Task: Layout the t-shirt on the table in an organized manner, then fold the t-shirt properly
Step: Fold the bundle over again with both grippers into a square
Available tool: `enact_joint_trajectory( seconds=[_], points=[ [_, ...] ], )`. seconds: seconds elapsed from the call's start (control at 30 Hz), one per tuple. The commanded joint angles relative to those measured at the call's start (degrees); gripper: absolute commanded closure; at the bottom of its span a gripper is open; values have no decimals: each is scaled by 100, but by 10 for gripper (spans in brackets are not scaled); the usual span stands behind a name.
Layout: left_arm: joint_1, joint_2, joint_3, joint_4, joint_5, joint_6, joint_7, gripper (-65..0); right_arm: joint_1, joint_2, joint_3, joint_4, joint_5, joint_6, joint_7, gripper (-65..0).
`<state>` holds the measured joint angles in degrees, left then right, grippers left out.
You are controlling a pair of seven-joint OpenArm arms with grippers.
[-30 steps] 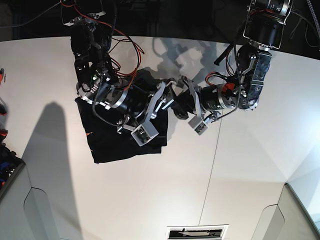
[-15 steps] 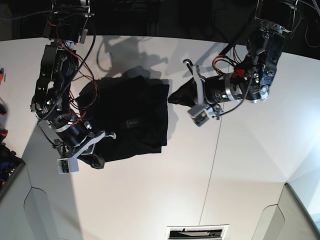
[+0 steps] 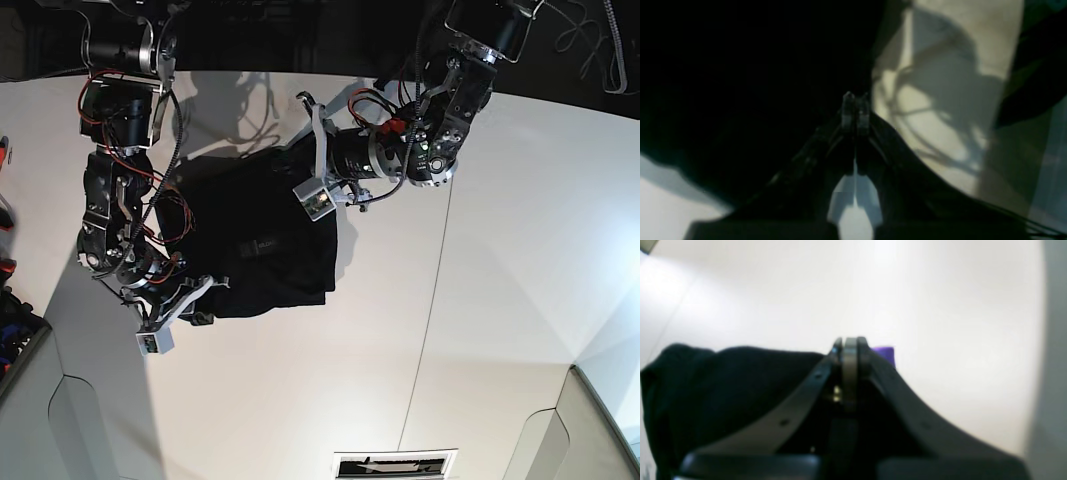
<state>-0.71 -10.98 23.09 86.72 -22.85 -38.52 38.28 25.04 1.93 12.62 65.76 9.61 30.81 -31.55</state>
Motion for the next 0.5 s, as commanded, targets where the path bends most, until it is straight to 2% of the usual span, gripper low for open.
enact_joint_trajectory(
  seconds=[0.0, 0.1, 0.3, 0.47],
  points=[
    [-190, -42, -31, -63, 26, 63, -131, 0, 125, 26, -63, 109, 98, 55, 74, 0],
    [-328, -177, -203, -363, 151, 63, -140, 0, -83, 50, -168, 313, 361, 52, -79, 0],
    [-468, -608, -1032, -402, 37, 61, -232, 0, -643, 44, -262, 1034, 970, 55, -448, 0],
    [-697, -780, -1154, -413, -59, 61, -227, 0, -1220, 20, -262, 1735, 1613, 70, -649, 0]
  ],
)
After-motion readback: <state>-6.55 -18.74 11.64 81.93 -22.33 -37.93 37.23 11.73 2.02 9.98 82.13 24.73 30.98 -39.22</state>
